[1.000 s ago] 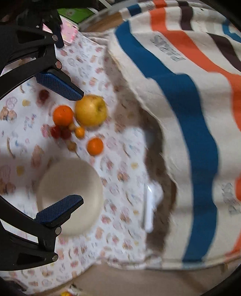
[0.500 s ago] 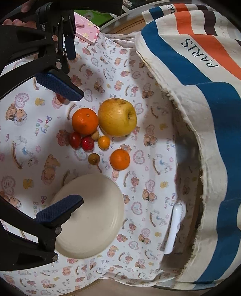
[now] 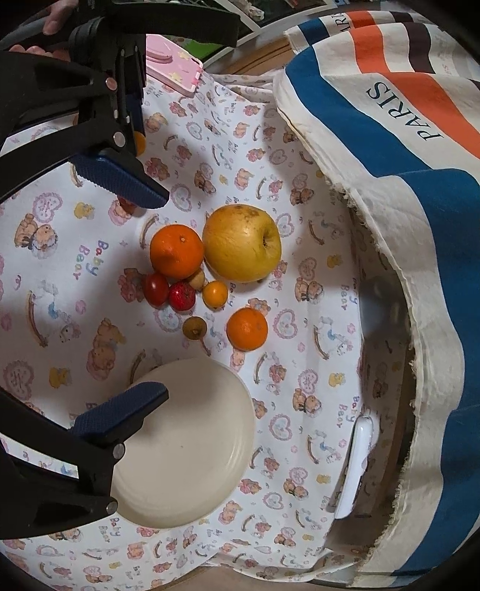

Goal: Organize fruits
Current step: 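Grasp the small yellow citrus with the left tool while the right tool grasps the dark red plum, then lift and carry the citrus and plum toward the cream plate with both tools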

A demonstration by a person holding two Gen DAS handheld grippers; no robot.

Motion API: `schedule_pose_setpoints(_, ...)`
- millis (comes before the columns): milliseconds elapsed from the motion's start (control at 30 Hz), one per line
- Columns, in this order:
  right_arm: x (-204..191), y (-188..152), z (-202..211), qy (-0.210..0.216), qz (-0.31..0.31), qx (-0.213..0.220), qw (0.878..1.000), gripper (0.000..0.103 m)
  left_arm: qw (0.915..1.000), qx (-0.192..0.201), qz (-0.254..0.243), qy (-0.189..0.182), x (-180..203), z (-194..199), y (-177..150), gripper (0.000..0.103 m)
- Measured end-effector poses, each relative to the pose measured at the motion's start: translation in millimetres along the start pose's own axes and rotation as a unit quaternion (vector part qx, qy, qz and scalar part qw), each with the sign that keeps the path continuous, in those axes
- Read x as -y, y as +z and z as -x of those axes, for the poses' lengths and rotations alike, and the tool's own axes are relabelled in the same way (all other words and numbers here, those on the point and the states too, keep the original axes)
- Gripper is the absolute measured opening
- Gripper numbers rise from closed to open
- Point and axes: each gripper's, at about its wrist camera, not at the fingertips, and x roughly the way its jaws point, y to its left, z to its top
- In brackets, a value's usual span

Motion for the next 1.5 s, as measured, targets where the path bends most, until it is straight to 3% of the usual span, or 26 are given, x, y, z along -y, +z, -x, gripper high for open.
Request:
schedule_pose_setpoints(267,-1,-2,-4,0.047,-0.006,-0.017,0.999,0.089,0.9994,0.031,0.014,-0.005,-8,19,4,0.026)
schedule_pose_setpoints(633,-35,-10,-30,0.137,0.021,-0.096,0.986,0.056,0.9984,0.039,0.039,-0.009,-21,24,6,0.027)
schedule_pose_setpoints(900,-62,-15,-55,0.126,0.055,-0.137,0.981,0.037,0.998,0.041,0.047,-0.01,-24,27,7,0.027)
schedule_pose_setpoints(1500,-76,-13,-77,0.091,0.079,-0.147,0.982,0.034,0.9986,0.036,0.039,-0.002,-21,23,7,0.027)
